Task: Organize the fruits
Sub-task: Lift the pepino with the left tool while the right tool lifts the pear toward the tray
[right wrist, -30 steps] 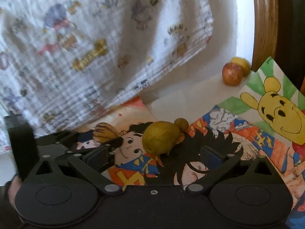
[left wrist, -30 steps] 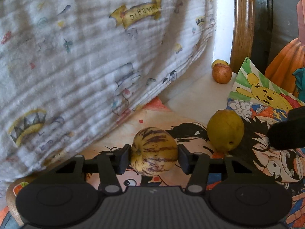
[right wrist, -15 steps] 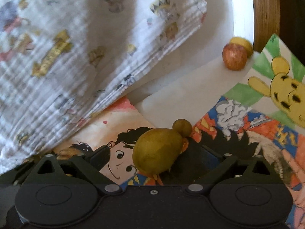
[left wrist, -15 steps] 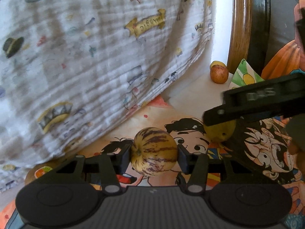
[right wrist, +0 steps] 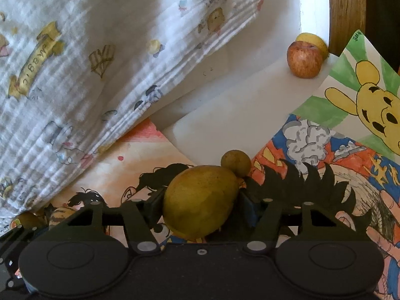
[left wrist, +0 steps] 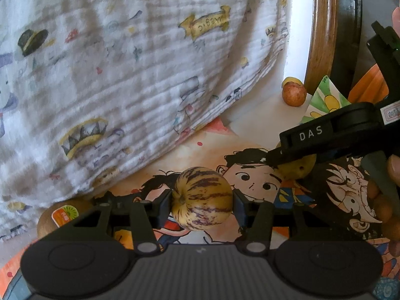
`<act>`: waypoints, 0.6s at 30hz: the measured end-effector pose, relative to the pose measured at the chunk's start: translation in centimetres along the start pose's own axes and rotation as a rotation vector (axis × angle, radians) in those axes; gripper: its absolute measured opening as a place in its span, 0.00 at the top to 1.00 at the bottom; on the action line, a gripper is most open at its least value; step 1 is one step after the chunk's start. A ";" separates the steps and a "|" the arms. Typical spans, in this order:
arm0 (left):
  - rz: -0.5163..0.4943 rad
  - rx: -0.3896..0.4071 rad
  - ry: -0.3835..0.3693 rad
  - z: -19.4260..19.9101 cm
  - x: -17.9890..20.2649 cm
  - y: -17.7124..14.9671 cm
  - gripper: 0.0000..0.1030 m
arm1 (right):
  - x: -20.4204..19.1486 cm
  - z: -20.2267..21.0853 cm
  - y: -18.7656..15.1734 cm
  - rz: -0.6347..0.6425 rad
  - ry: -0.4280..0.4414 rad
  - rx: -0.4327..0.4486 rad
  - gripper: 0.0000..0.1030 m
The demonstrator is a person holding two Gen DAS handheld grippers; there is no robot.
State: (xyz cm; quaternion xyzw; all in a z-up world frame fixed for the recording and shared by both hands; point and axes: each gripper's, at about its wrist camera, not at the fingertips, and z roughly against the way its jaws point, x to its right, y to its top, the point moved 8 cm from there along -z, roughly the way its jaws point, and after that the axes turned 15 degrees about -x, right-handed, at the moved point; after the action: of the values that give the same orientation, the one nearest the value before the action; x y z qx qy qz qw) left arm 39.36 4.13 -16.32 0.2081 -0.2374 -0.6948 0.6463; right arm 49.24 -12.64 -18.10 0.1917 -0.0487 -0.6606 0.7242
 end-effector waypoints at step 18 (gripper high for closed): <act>0.006 0.009 0.008 1.3 0.5 -0.6 0.47 | -2.4 3.4 -2.9 0.099 0.080 -0.004 0.39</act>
State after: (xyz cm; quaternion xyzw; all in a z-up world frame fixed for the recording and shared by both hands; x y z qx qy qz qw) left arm 38.07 3.74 -15.57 0.2130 -0.2386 -0.6911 0.6481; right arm 45.12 -11.19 -15.48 0.2140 -0.0276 -0.6160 0.7577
